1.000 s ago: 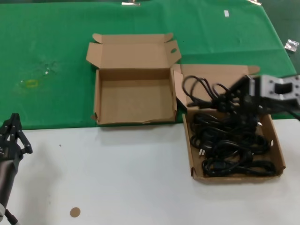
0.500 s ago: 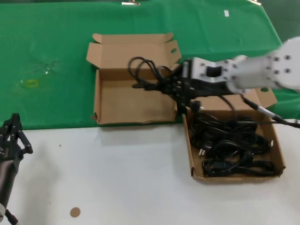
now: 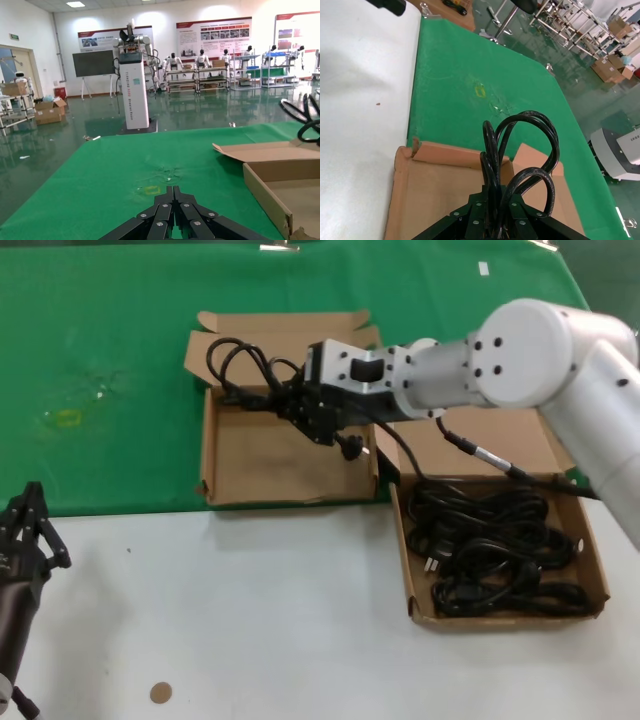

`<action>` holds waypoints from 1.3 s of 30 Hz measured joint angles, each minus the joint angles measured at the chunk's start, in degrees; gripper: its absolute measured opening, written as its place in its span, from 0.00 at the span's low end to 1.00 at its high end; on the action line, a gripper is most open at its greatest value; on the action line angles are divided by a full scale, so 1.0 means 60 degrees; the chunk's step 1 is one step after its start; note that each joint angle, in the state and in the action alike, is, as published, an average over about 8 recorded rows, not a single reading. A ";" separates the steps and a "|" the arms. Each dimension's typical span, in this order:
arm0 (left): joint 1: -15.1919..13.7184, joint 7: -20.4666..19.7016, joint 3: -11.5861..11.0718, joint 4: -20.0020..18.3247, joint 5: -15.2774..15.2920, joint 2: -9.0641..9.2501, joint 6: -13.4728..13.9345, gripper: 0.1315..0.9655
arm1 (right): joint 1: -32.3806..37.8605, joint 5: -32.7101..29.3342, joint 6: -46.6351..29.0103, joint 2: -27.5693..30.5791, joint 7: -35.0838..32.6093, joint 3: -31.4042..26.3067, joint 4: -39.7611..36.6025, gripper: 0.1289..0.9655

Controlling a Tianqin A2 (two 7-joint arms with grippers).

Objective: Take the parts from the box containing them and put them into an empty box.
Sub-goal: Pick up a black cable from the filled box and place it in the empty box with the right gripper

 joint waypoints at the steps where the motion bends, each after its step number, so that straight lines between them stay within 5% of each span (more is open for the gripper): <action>1: 0.0000 0.0000 0.0000 0.0000 0.0000 0.0000 0.0000 0.02 | 0.0025 -0.0019 0.0047 -0.0064 -0.0035 -0.0015 -0.0112 0.06; 21: 0.0000 0.0000 0.0000 0.0000 0.0000 0.0000 0.0000 0.02 | 0.0115 -0.0235 0.0549 -0.0372 -0.0580 -0.0117 -0.1146 0.07; 39: 0.0000 0.0000 0.0000 0.0000 0.0000 0.0000 0.0000 0.02 | 0.0037 -0.0399 0.0549 -0.0193 -0.0305 0.0026 -0.0727 0.31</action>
